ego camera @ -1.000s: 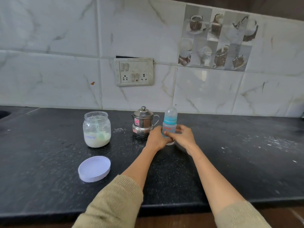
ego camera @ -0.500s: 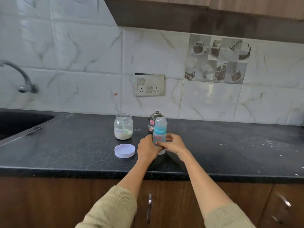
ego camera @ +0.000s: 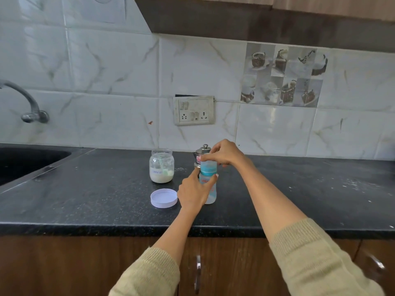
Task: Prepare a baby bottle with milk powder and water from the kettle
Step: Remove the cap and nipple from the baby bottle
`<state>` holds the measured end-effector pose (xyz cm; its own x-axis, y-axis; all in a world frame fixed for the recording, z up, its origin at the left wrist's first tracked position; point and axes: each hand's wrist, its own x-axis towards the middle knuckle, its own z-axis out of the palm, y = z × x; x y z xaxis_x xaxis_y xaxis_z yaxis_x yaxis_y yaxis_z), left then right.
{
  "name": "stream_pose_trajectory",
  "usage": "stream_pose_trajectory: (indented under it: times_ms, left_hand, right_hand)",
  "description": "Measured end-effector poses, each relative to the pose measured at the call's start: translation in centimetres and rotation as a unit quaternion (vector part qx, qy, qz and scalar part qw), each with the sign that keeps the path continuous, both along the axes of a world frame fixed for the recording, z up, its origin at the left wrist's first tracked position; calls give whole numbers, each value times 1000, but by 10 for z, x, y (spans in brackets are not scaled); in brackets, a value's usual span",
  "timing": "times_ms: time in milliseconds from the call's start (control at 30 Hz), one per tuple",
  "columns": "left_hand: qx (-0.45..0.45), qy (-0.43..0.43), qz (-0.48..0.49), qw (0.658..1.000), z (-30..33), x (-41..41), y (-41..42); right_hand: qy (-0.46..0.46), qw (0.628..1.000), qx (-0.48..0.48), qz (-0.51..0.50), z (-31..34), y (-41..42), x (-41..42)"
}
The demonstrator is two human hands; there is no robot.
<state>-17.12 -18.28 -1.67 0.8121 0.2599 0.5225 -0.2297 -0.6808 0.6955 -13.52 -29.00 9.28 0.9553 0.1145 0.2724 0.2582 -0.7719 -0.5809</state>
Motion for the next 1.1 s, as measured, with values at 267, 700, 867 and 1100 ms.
stream_pose_trajectory:
  times_ms: [267, 700, 867, 1100]
  left_hand:
    - [-2, -1, -4, 1000, -9, 6, 5]
    - [-6, 6, -16, 1000, -9, 9, 5]
    - [-8, 5, -16, 1000, -10, 9, 3]
    - [-22, 14, -19, 999, -12, 11, 4]
  right_hand:
    - [98, 982, -97, 127, 37, 6, -2]
    - [94, 932, 341, 85, -2, -46, 8]
    - [62, 954, 284, -73, -90, -53, 14]
    - [9, 972, 198, -125, -119, -56, 32]
